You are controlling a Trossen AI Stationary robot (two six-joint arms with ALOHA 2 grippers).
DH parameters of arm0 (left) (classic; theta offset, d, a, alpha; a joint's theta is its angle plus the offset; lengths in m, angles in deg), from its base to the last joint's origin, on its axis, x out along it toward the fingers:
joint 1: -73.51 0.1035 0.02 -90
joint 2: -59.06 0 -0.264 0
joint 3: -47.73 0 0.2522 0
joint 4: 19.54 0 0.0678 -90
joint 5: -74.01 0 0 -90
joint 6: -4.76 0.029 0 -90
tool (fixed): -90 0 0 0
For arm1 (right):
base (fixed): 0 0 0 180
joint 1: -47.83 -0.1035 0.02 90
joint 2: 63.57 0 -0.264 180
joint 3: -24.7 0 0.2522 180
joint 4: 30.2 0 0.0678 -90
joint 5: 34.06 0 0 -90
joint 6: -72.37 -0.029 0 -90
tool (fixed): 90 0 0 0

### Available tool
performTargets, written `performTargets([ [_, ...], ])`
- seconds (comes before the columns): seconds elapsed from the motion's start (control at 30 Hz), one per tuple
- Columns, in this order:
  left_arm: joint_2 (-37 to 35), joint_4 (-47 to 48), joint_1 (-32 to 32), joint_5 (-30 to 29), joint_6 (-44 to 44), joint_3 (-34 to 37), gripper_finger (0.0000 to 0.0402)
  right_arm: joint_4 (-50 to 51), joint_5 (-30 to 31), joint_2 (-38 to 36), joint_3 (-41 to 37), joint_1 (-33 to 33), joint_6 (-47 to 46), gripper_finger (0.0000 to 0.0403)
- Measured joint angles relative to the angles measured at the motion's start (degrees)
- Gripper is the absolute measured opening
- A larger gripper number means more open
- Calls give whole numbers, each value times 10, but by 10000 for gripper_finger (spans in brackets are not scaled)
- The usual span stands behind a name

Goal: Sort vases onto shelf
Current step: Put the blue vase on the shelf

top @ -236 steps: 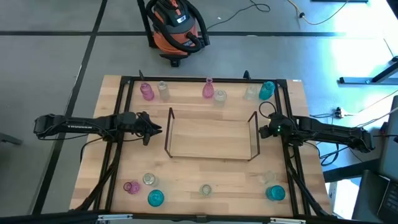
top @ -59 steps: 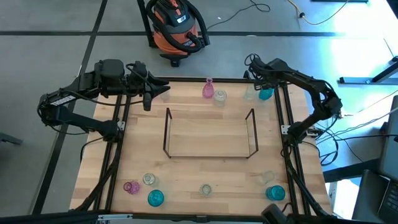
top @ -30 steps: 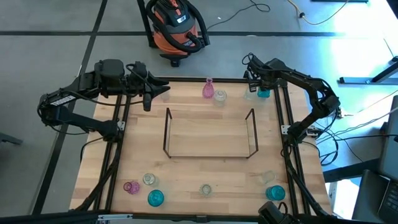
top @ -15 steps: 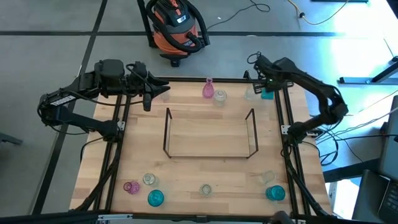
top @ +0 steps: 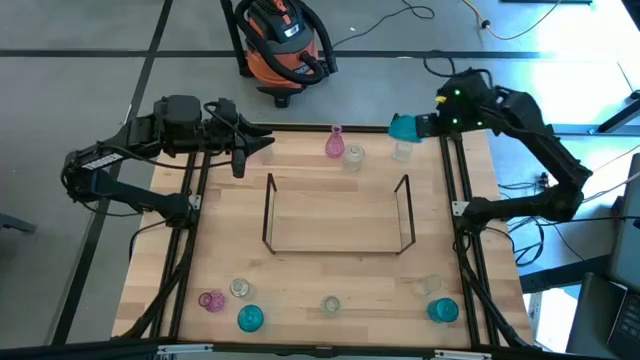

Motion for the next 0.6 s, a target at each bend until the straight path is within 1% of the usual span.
performTargets([
  [0.07, 3, 1, 0, -2, 0, 0, 105, 5, -7, 23, 45, -39, -23, 6],
  [0.13, 10, -4, 0, -2, 2, 0, 105, 25, 2, 55, 87, -78, -43, 6],
  [0.2, 15, -9, 0, -2, 2, 0, 105, 63, 21, 97, 126, -113, -57, 6],
  [0.27, 21, -9, 0, -2, 0, 0, 105, 125, 33, 139, 156, -145, -69, 6],
  [0.33, 25, -16, -1, 3, -4, 0, 105, 168, 43, 172, 168, -173, -78, 6],
  [0.47, 28, -13, -1, 15, -10, 0, 105, 143, 35, 194, 161, -232, -123, 6],
  [0.53, 29, -11, -1, 15, -12, 0, 105, 146, 25, 195, 156, -263, -154, 6],
  [0.6, 29, -10, -1, 15, -17, 0, 105, 156, 28, 195, 153, -294, -190, 6],
])
